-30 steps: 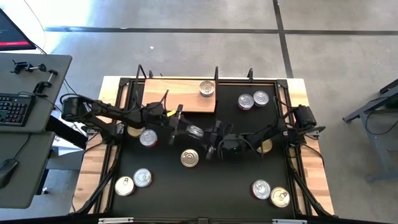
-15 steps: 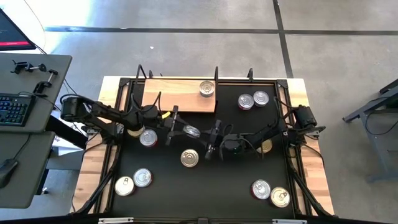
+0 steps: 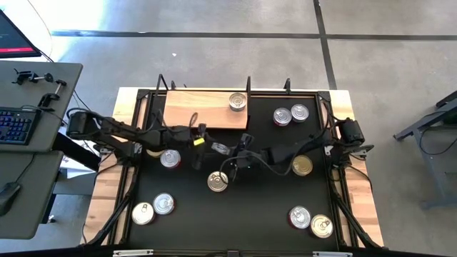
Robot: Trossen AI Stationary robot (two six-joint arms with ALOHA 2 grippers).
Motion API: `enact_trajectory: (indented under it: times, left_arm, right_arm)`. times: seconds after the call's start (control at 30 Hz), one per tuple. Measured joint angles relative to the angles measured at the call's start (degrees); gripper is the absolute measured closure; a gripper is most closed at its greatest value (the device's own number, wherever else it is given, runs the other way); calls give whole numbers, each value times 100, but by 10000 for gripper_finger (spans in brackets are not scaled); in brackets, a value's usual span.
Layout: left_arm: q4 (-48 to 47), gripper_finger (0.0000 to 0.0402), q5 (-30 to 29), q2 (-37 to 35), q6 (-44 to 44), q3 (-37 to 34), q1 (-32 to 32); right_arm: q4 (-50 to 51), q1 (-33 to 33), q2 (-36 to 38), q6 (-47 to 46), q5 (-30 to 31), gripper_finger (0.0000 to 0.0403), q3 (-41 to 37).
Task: Stack canned seafood by type on shelf
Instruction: Put the green tuna can on the shelf
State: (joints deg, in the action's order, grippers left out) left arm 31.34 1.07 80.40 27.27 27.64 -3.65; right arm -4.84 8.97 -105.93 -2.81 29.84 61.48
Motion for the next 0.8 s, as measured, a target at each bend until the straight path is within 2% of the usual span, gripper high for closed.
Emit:
enact_trajectory:
  times: [0.17,0.27,0.47,0.8]
  left_arm:
    - [-1282,182,-1023,2,478,641,370]
    - [-1806,181,-1294,2,631,894,425]
    - [-2059,193,-1083,14,785,1003,423]
    - [-1935,250,-956,100,920,1003,398]
  right_arm:
    - [-17,-107,2,24,-360,276,69]
    - [-11,-119,2,26,-352,276,69]
    - [-11,-112,2,26,-365,276,69]
    - [20,-112,2,70,-391,275,67]
